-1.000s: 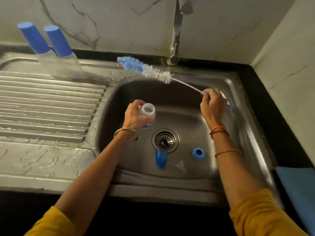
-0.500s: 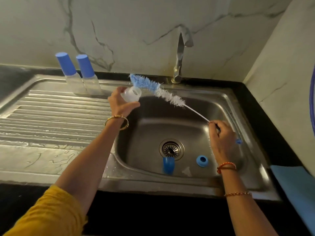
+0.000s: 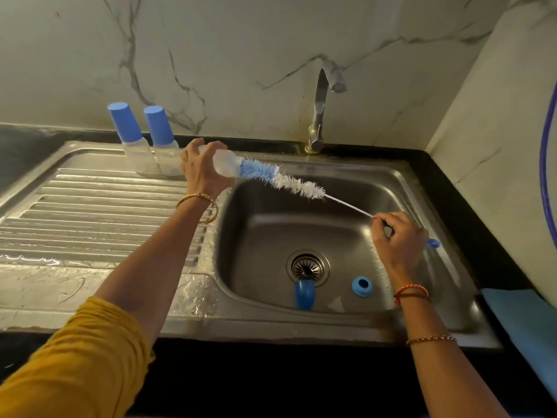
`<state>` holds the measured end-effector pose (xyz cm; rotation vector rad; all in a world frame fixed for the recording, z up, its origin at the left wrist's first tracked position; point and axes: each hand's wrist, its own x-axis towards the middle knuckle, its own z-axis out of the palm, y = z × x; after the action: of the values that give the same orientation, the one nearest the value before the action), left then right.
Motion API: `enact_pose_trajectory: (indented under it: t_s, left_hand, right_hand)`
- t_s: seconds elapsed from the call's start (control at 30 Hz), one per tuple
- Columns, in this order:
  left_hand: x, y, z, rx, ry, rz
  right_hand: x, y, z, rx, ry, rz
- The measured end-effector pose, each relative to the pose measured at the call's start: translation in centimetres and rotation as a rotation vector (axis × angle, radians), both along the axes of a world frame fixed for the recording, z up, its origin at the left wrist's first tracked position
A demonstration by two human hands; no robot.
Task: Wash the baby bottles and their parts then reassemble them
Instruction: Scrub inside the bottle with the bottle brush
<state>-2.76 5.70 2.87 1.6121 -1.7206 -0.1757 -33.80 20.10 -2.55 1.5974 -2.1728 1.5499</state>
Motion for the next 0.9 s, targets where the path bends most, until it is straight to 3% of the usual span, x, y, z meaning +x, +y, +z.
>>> enact_pose_trajectory:
  t_s: [0.33,0.63,0.7,0.77,0.83,0.9]
  left_hand:
    - [-1.2,1.4,-1.1,-0.072,-0.124,-0.184]
    - [-1.2,1.0,-0.6,-0.163,-0.104,-0.304]
    - [-1.5,1.4,0.1,-0.138,0.080,-0.420]
    - [-2.1,2.1,0.9,-0.080,0.503,-0.463]
    - [-3.4,2.8,1.4,0.013,1.017,-0.329]
    - [-4.7,3.1,1.2,0.109,1.339,-0.154]
  right_hand:
    - [2.4,-0.2,-1.1,0.044,0.263,0.034]
    - [1.9,1.0,-1.6,0.164,0.076,0.122]
    - [1.6,1.2,-1.3,0.132,0.070,0.129]
    - [1.2,1.4,-1.2,0.097,0.071,0.135]
    - [0.9,1.6,-1.0,0.076,0.083,0.182]
    - [1.1,1.8,-0.8,0.091,0.125,0.249]
